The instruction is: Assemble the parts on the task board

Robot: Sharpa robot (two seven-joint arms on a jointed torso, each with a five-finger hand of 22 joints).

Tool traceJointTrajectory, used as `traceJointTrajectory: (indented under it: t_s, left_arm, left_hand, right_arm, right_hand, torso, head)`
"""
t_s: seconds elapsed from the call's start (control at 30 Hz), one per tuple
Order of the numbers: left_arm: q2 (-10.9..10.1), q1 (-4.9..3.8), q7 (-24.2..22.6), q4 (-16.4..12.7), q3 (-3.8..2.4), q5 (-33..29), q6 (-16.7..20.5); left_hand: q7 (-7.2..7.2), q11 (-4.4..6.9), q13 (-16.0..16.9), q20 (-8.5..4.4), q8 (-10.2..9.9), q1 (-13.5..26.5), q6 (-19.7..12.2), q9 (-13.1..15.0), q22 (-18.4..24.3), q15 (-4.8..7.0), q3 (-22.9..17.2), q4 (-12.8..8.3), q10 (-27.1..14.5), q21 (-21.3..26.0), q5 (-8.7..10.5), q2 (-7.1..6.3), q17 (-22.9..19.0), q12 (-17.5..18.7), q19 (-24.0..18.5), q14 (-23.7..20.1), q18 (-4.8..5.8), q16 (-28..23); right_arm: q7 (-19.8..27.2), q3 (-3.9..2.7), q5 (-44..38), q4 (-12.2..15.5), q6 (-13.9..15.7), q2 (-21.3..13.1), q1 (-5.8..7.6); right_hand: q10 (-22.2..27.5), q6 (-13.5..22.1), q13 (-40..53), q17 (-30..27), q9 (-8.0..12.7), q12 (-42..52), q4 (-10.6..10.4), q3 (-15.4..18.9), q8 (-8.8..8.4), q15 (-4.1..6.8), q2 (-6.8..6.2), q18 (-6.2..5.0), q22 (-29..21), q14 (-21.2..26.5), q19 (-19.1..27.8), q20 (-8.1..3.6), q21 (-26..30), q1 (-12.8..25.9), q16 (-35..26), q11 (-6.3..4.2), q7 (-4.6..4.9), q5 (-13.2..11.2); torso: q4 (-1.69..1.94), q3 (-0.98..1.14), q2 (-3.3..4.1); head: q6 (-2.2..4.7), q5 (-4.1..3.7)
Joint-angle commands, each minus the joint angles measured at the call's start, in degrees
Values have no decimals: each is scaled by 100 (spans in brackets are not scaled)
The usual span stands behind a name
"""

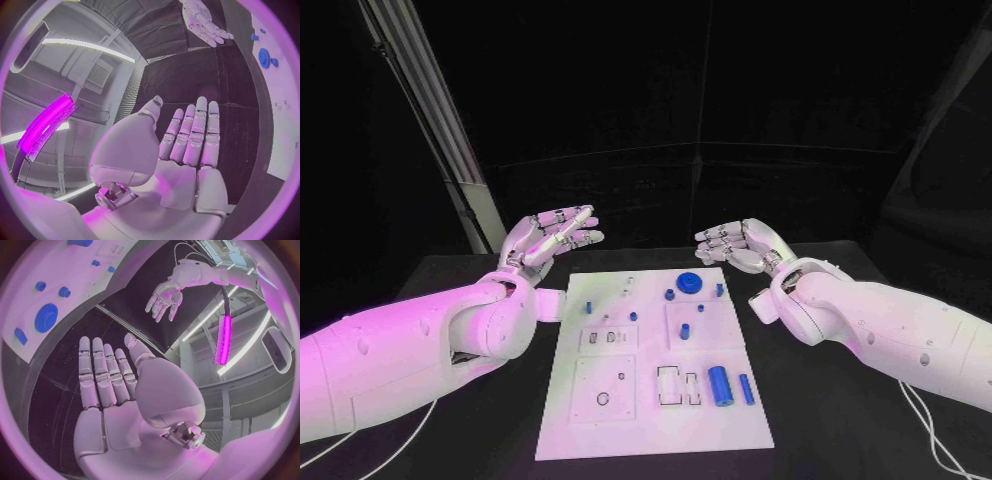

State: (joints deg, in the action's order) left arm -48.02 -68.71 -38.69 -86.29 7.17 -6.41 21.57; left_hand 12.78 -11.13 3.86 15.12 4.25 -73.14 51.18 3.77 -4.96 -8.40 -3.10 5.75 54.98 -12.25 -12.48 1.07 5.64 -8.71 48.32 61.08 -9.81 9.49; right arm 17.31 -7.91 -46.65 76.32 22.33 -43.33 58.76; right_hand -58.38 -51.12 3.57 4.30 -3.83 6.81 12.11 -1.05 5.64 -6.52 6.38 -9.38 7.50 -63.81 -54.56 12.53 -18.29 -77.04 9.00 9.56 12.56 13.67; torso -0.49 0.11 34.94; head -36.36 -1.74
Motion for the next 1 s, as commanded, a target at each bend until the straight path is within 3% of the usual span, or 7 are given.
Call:
traceJointTrajectory:
  t_s: [0.03, 0.17, 0.33, 0.43, 0.53, 0.7, 1.0]
  left_arm:
    - [-73, -8, 28, -192, -5, 203, -172]
    - [-103, -8, 72, -376, -5, 219, -224]
    - [-82, -6, 119, -526, -4, 224, -302]
    - [-63, -4, 137, -561, -3, 225, -337]
    - [-37, -2, 158, -559, -2, 224, -380]
    - [-11, 4, 167, -519, -1, 223, -441]
    - [-5, 4, 190, -522, -1, 138, -491]
  left_hand:
    - [122, 28, 5, -27, 32, -21, 94, 5, 17, 25, 7, -52, 97, -10, -17, 37, 12, -16, 92, 92, -86, 31]
    - [107, 41, 3, -40, 24, -23, 125, 2, 27, 37, 1, -72, 131, -8, -17, 47, 15, -3, 146, 124, -86, 14]
    - [104, 42, -1, -44, 23, -20, 138, 2, 31, 38, -2, -76, 130, -7, -17, 54, 13, 9, 166, 123, -85, 2]
    - [103, 41, -5, -45, 19, -17, 144, 1, 36, 36, -4, -80, 122, -4, -17, 60, 10, 23, 180, 116, -83, -14]
    - [134, 22, -12, -43, -1, 0, 134, -5, 48, 25, 6, -88, 97, 10, -15, 53, 2, 54, 196, 97, -78, -47]
    - [143, 15, -13, -41, -9, 6, 128, -6, 54, 20, 8, -90, 89, 17, -15, 55, -1, 65, 201, 91, -77, -60]
    - [182, -15, -18, -28, -38, 21, 84, -11, 78, -1, 13, -106, 49, 54, -15, 63, -11, 102, 202, 65, -72, -107]
  right_arm:
    - [-648, -6, -1778, -15, -344, 37, 139]
    - [-1076, -7, -2760, -40, -545, 105, 286]
    - [-1480, -8, -3761, -89, -748, 223, 395]
    - [-1628, -9, -4174, -118, -857, 283, 427]
    - [-1734, -9, -4540, -157, -945, 348, 446]
    - [-1839, -9, -4923, -187, -1138, 438, 469]
    - [-1905, -9, -5242, -207, -1473, 506, 503]
  right_hand:
    - [-917, -757, 17, 240, -34, 22, 342, -127, 88, 477, -49, -103, 471, -1388, -1034, -498, -993, -124, 414, -315, -213, 5]
    - [-1163, -903, 9, 381, -5, -127, 435, -228, 26, 591, -103, -83, 879, -1828, -1117, -666, -1656, -82, 533, -426, -277, -18]
    - [-1256, -928, 15, 599, 4, -277, 437, -318, -79, 659, -189, -93, 1203, -2193, -1115, -716, -2171, 19, 784, -464, -296, -76]
    - [-1076, -881, -7, 704, 12, -346, 430, -354, -147, 655, -231, -94, 1305, -2265, -1090, -717, -2330, 75, 915, -431, -282, -85]
    - [-916, -836, 7, 986, 5, -318, 438, -417, -192, 660, -304, -102, 1470, -2262, -1064, -709, -2593, 160, 1331, -424, -277, -106]
    - [-881, -802, 6, 1532, 3, -324, 422, -613, -193, 678, -316, -108, 1804, -2223, -1050, -705, -3132, 278, 2178, -444, -316, -124]
    - [-769, -749, 4, 1782, 5, -328, 405, -746, -198, 661, -369, -77, 2199, -2129, -992, -682, -3528, 358, 2515, -418, -327, -145]
  torso:
    - [70, -30, 177]
    - [135, -47, 294]
    - [192, -72, 415]
    - [223, -79, 480]
    - [246, -78, 523]
    - [279, -82, 577]
    - [338, -95, 654]
  head:
    - [37, -66]
    - [89, -139]
    - [120, -184]
    - [133, -214]
    - [134, -229]
    - [147, -260]
    - [120, -280]
